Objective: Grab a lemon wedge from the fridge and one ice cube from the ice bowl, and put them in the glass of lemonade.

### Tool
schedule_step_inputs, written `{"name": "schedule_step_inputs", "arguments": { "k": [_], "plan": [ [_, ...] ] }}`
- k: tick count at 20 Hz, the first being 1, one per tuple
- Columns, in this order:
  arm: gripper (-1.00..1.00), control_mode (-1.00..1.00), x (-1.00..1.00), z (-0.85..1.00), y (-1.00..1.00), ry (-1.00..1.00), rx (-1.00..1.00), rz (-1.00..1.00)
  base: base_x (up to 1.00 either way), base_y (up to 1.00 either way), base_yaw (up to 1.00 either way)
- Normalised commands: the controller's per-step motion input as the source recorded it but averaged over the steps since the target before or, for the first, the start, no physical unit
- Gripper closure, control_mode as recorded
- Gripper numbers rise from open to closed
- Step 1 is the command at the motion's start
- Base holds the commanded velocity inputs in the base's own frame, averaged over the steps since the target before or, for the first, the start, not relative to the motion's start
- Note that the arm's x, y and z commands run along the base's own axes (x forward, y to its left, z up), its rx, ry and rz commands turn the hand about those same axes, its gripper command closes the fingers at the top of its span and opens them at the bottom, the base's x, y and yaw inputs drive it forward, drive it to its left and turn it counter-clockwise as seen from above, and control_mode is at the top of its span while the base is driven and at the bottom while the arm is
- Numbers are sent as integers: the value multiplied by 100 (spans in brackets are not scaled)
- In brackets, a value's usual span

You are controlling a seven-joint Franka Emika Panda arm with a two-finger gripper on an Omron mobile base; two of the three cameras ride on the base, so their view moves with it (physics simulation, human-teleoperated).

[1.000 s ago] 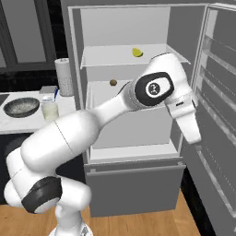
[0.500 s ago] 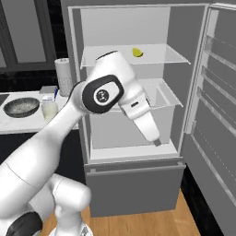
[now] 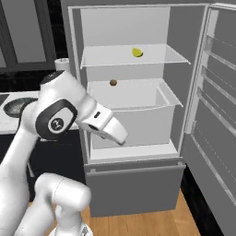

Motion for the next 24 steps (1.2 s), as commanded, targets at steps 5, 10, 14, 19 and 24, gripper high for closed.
{"name": "schedule_step_inputs", "arguments": {
  "k": [5, 10, 14, 19, 24],
  "plan": [
    [-100, -100, 0, -5, 100, 6, 7, 73, 0, 0, 0],
    [-100, -100, -29, 32, 26, -13, 9, 39, 0, 0, 0],
    [-100, -100, -42, 42, 1, -22, 8, 16, 0, 0, 0],
    [-100, -100, -5, 26, -4, -8, 5, 4, 0, 0, 0],
    [-100, -100, 4, 54, 35, -22, 0, -14, 0, 0, 0]
  ]
}}
